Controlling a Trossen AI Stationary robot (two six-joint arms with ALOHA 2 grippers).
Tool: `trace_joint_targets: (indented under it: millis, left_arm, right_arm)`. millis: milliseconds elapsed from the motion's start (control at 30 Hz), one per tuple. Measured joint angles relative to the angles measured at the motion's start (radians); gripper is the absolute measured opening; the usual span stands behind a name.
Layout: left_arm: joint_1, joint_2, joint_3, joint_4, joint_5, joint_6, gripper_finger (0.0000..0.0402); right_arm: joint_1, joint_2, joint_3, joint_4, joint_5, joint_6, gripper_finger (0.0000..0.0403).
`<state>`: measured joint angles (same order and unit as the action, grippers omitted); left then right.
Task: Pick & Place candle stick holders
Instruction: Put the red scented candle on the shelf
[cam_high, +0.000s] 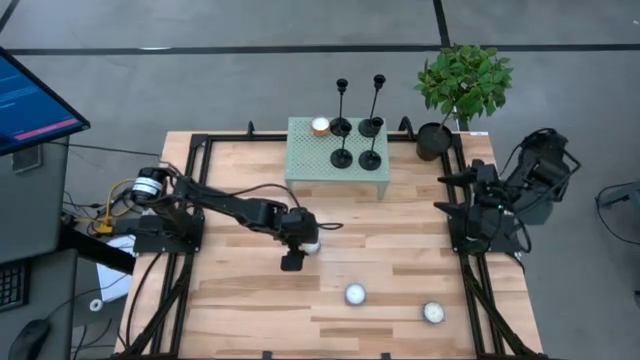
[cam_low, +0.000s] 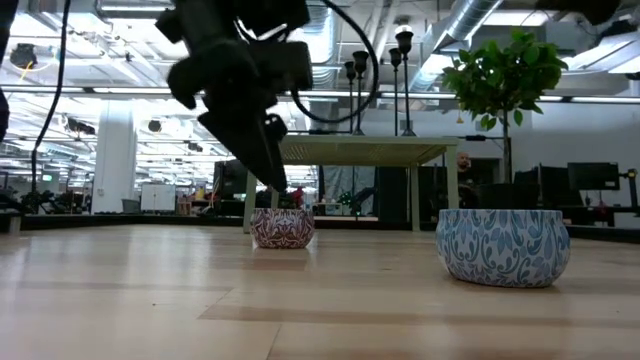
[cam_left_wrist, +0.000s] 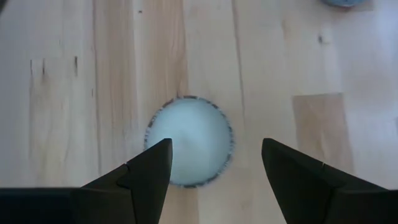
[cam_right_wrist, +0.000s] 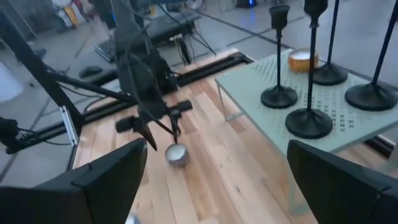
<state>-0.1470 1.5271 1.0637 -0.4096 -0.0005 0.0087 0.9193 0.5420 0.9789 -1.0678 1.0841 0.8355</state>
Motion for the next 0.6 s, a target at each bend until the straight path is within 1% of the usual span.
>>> trace_joint_targets:
  millis: [200,300,400,500,600]
  left_arm:
    - [0.063,-0.002,0.0,0.028,0.013,0.036,0.0249]
    - [0.079,-0.015,0.001,0.081,0.083,0.035,0.0249]
    - [0.073,-0.012,0.001,0.106,0.16,0.05,0.025]
    - [0.069,-0.004,0.001,0.111,0.173,0.089,0.0262]
    - [0.07,0.009,0.001,0.12,0.167,0.106,0.0288]
  right_arm:
    - [0.063,-0.104,-0.054,0.036,0.068,-0.013,0.0376]
    - [0.077,-0.144,-0.07,0.041,0.07,-0.012,0.0376]
    - [0.075,-0.165,-0.072,0.045,0.069,-0.013,0.0376]
    - [0.074,-0.172,-0.072,0.044,0.07,-0.023,0.0376]
    - [0.074,-0.171,-0.072,0.041,0.069,-0.023,0.0376]
